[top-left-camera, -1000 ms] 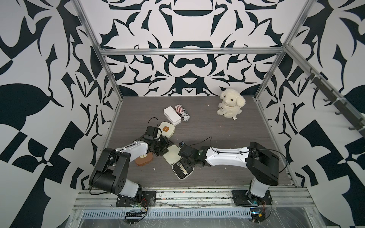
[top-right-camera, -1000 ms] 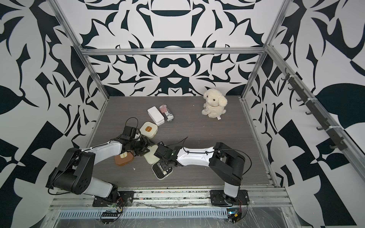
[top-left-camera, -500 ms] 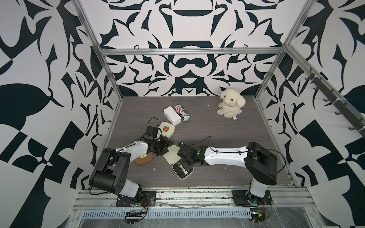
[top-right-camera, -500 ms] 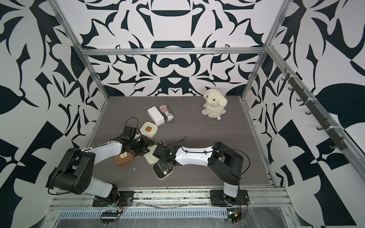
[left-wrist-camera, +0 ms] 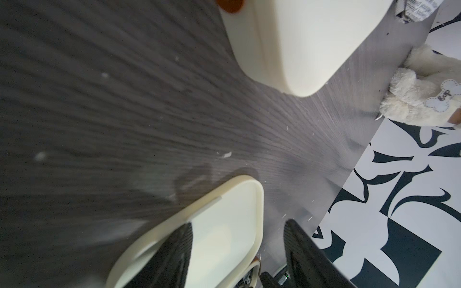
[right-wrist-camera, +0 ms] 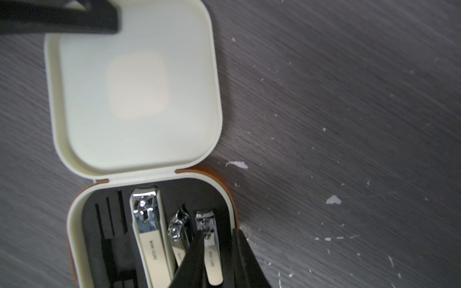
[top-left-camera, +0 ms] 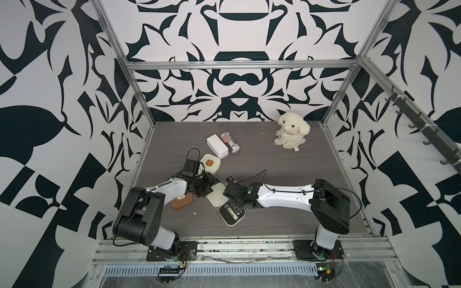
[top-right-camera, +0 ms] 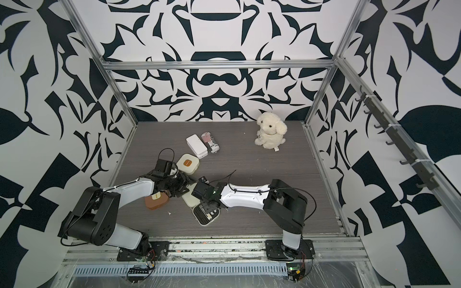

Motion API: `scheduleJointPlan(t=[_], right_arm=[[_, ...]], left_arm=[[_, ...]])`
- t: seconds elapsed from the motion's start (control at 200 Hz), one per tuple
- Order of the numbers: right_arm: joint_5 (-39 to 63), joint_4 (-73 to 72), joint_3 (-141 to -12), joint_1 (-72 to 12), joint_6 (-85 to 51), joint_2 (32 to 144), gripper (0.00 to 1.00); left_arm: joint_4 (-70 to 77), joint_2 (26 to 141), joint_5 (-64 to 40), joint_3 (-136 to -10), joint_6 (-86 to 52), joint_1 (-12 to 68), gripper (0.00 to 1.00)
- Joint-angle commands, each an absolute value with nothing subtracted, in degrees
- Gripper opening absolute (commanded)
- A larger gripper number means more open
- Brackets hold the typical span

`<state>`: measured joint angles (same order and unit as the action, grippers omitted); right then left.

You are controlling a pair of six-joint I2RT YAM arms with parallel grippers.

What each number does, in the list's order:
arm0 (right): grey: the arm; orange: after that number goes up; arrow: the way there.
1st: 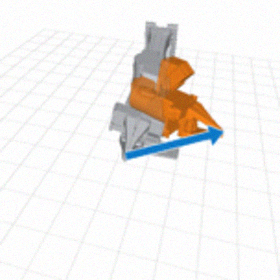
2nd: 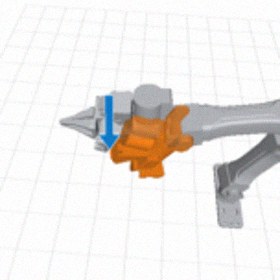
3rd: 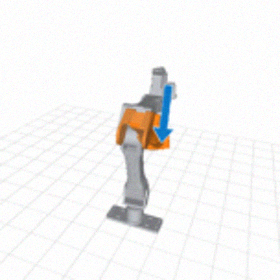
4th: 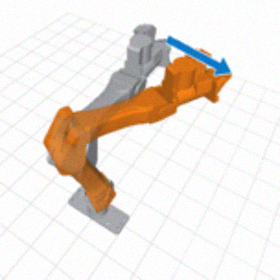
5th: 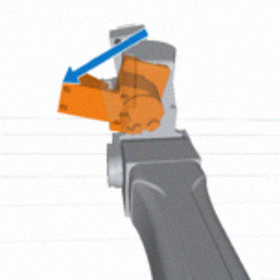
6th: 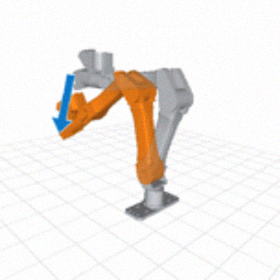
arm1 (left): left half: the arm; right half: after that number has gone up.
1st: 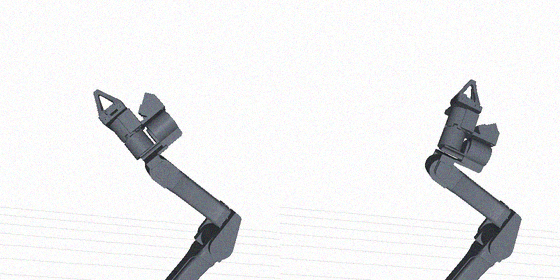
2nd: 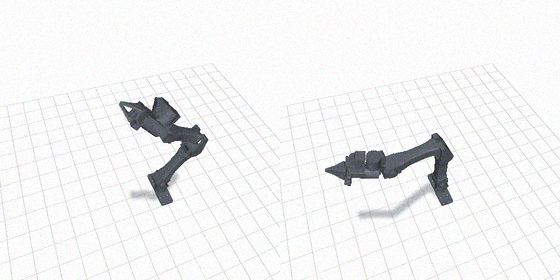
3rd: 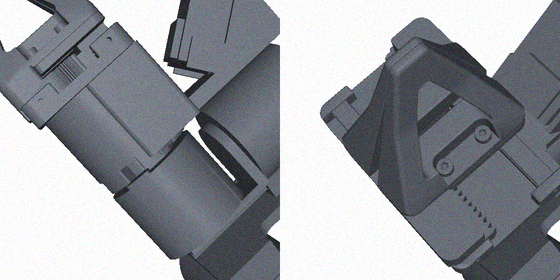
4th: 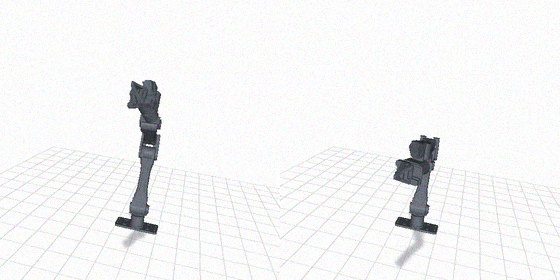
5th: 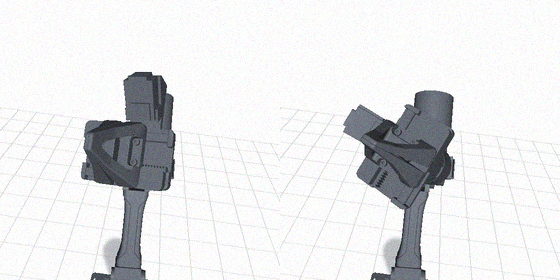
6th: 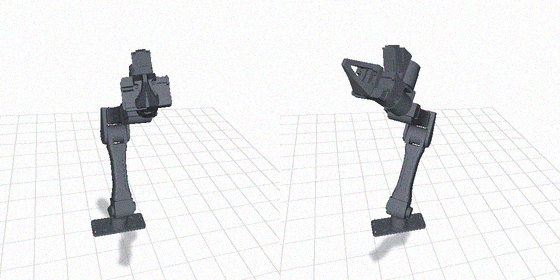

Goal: Organize nail clipper sets
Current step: Place the nail clipper in the storage box.

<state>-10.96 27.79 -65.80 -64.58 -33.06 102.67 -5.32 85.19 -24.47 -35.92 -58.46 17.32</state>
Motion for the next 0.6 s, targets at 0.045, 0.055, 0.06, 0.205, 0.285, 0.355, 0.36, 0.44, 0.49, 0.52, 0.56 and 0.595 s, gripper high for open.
scheduleJointPlan(t=[0.045,0.055,0.06,0.205,0.285,0.355,0.36,0.44,0.49,0.52,0.56,0.595], right_arm=[[-13.07,29.38,-68.56,-64.36,-33.74,103.65,0.19],[-13.09,29.36,-68.6,-64.42,-33.75,103.63,0.19],[-13.09,29.31,-68.58,-64.42,-33.71,103.63,0.18],[-11.81,28.57,-69.25,-64.37,-33.56,103.69,0.15],[-11.65,28.43,-69.63,-64.38,-33.4,103.8,0.15],[-11.63,28.43,-69.62,-64.38,-33.4,103.71,0.14],[-11.62,28.41,-69.66,-64.4,-33.4,103.71,0.14],[-11.61,28.39,-69.65,-64.37,-33.48,103.8,0.13],[-11.67,28.22,-69.36,-64.42,-33.55,103.8,0.13],[-9.57,28.12,-69.22,-64.37,-33.65,103.8,0.13],[-9.32,28.06,-68.83,-64.4,-33.81,103.89,0.12],[-9.15,27.82,-68.42,-64.34,-33.97,103.97,0.12]], left_arm=[[-9.23,86.61,-21.42,-33.66,-57.5,17.23,0.63],[-9.23,86.6,-21.4,-33.66,-57.49,17.23,0.63],[-9.23,86.59,-21.42,-33.66,-57.53,17.23,0.63],[-9.31,86.4,-21.38,-33.62,-57.57,17.23,0.63],[-9.49,86.39,-21.33,-33.71,-57.57,17.23,0.63],[-9.58,86.26,-21.33,-33.83,-57.57,17.23,0.63],[-9.58,86.28,-21.3,-33.83,-57.61,17.23,0.63],[-9.58,86.34,-21.32,-33.84,-57.53,17.22,0.63],[-9.58,86.36,-21.32,-33.92,-57.53,17.23,0.63],[-9.58,86.4,-21.29,-33.98,-57.55,17.23,0.63],[-9.59,86.45,-21.37,-33.94,-57.48,17.23,0.63],[-9.58,86.44,-21.46,-34.04,-57.48,17.23,0.63]])
